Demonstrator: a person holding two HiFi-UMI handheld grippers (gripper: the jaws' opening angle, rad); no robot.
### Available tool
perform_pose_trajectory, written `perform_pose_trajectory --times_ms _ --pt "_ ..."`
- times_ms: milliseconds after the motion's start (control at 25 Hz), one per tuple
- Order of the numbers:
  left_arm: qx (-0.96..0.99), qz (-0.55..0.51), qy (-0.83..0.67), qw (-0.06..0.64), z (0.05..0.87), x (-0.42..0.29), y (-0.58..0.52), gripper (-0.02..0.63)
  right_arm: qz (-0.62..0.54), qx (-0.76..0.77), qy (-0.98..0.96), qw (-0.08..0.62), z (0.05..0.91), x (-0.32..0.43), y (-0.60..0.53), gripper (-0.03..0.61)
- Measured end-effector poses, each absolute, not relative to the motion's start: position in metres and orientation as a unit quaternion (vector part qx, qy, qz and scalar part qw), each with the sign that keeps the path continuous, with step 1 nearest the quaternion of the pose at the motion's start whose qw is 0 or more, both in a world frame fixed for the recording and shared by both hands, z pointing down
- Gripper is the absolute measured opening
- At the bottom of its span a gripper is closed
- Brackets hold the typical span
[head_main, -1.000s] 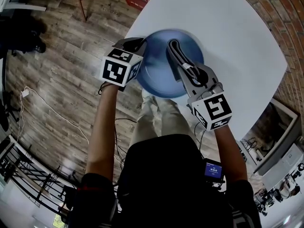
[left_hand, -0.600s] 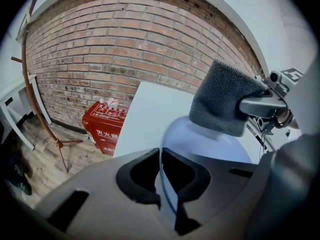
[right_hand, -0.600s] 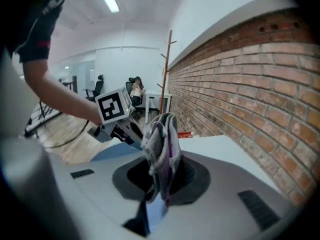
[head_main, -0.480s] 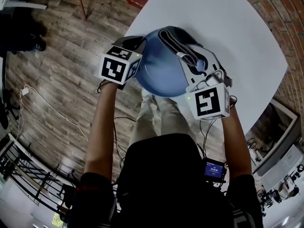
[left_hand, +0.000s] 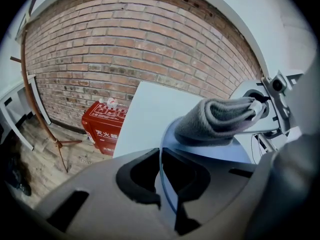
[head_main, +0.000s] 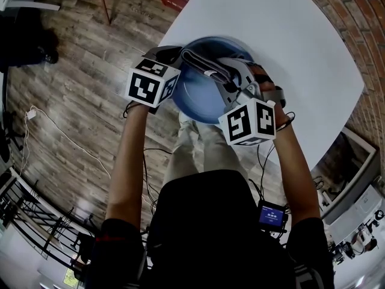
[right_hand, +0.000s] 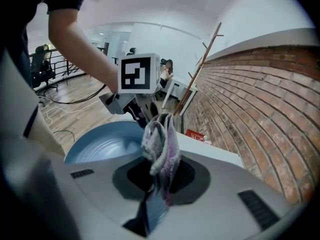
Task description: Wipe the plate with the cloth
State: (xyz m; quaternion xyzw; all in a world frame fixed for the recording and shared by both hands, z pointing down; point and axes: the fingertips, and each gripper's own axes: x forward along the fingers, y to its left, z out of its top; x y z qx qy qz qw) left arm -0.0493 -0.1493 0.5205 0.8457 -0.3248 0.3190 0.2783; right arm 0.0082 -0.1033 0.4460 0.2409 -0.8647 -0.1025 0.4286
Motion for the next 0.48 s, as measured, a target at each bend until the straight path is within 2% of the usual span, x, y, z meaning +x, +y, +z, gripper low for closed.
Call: perform_pose_trajectory --times_ms 480 --pt "0.85 0.315 -0.316 0.279 0.522 -0.05 -0.149 0.035 -0.08 0.202 -0.861 0.46 0.488 -0.008 -0.093 0.051"
